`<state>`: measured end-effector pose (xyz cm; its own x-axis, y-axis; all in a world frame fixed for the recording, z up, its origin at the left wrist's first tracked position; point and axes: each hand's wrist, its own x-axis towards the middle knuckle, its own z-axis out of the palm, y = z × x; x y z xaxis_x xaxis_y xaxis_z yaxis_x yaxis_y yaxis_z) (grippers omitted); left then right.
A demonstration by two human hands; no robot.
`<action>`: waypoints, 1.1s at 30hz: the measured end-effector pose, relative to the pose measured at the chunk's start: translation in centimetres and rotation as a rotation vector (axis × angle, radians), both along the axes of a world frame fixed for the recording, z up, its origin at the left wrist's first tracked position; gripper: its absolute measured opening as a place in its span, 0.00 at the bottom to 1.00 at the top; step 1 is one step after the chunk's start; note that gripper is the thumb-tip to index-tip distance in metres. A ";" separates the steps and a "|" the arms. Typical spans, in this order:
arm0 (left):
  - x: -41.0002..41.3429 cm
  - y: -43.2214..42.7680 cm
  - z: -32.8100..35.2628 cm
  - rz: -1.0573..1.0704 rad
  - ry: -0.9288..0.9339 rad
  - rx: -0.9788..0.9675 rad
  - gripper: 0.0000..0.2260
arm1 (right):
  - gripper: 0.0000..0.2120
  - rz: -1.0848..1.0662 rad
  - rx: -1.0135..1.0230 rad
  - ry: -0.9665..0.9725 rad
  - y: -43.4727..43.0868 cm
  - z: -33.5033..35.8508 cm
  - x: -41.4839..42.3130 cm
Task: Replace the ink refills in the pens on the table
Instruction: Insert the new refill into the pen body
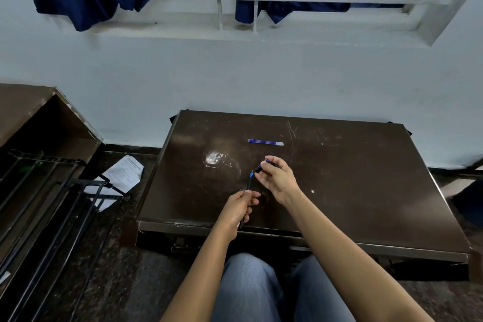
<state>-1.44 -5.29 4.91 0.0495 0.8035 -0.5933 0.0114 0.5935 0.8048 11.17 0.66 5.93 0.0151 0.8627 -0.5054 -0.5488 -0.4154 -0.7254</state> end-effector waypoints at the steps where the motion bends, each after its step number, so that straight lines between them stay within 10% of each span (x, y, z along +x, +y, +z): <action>1: 0.1 -0.1 0.2 -0.005 -0.001 0.005 0.13 | 0.11 0.001 0.006 -0.003 0.0 0.3 0.1; 17: 1.0 -0.5 2.8 0.057 0.022 0.027 0.12 | 0.15 0.309 0.169 -0.379 -1.9 2.9 0.0; 33: 2.5 0.3 0.4 0.032 0.549 0.070 0.12 | 0.13 0.011 0.035 -0.577 -3.7 -1.1 -1.3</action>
